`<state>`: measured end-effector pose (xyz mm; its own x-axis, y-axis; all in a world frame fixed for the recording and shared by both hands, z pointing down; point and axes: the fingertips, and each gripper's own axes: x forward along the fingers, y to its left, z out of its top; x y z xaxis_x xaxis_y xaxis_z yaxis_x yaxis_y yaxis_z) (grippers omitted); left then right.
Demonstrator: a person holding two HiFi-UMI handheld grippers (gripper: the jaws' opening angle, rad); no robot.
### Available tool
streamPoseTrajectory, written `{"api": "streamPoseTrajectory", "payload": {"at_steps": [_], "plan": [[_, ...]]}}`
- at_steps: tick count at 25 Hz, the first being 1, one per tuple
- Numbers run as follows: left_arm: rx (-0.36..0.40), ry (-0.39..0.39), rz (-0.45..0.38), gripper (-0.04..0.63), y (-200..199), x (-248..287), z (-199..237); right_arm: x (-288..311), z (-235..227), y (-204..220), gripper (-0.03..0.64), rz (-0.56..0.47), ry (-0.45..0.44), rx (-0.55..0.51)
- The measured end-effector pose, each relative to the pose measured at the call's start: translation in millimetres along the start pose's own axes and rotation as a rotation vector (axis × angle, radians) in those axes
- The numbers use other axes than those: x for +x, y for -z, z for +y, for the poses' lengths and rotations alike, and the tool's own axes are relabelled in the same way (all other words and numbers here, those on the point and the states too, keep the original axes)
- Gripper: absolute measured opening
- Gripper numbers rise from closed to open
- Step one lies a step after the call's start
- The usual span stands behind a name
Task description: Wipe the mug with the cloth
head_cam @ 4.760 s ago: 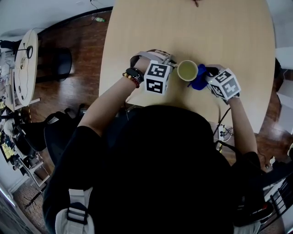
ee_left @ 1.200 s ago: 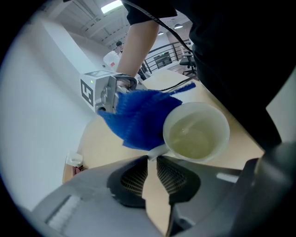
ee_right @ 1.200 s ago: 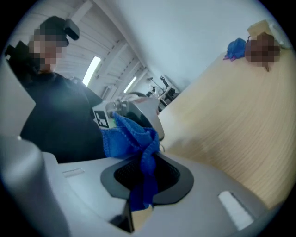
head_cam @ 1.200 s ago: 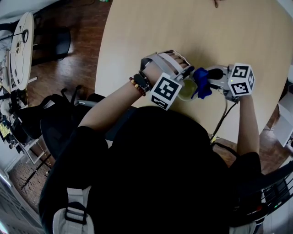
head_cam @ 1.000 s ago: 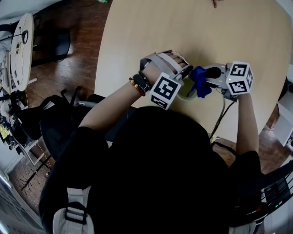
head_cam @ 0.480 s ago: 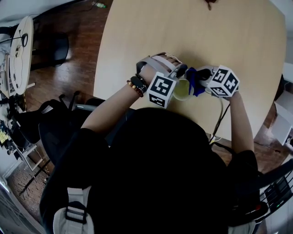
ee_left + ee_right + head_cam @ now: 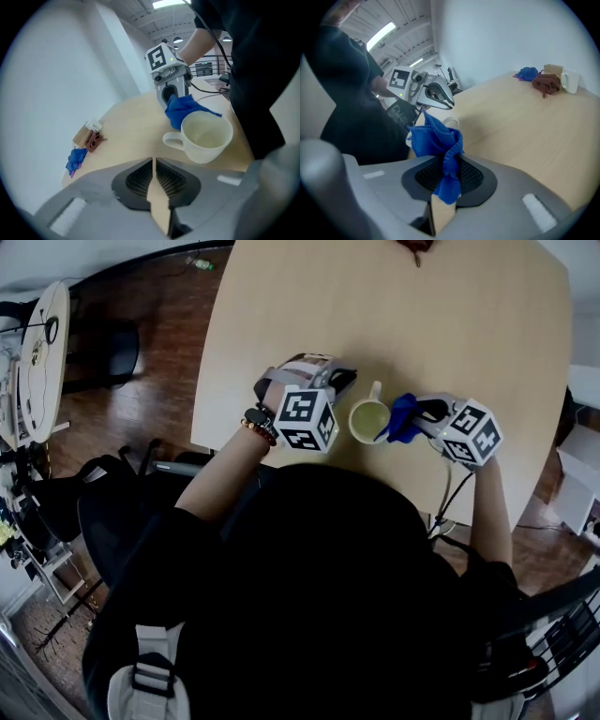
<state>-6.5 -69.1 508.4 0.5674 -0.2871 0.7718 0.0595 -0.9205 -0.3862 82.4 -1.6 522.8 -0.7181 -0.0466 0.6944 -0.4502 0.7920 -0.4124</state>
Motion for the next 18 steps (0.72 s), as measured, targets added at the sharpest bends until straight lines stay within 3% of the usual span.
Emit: {"api": "streamPoseTrajectory", "payload": {"at_steps": [4, 9, 15, 18], "plan": [[-0.099, -0.042, -0.018, 0.023, 6, -14, 5, -31, 23, 19, 0.072, 0.023, 0.004, 0.128], [-0.268, -0.074, -0.05, 0.023, 15, -27, 6, -9, -9, 70, 0.074, 0.201, 0.229, 0.152], [-0.419, -0.116, -0.12, 0.017, 15, -46, 10, -6, -19, 65, 0.091, 0.115, 0.377, 0.131], [-0.479, -0.139, -0.147, 0.015, 18, -60, 13, -18, -12, 62, 0.158, 0.035, 0.403, 0.139]]}}
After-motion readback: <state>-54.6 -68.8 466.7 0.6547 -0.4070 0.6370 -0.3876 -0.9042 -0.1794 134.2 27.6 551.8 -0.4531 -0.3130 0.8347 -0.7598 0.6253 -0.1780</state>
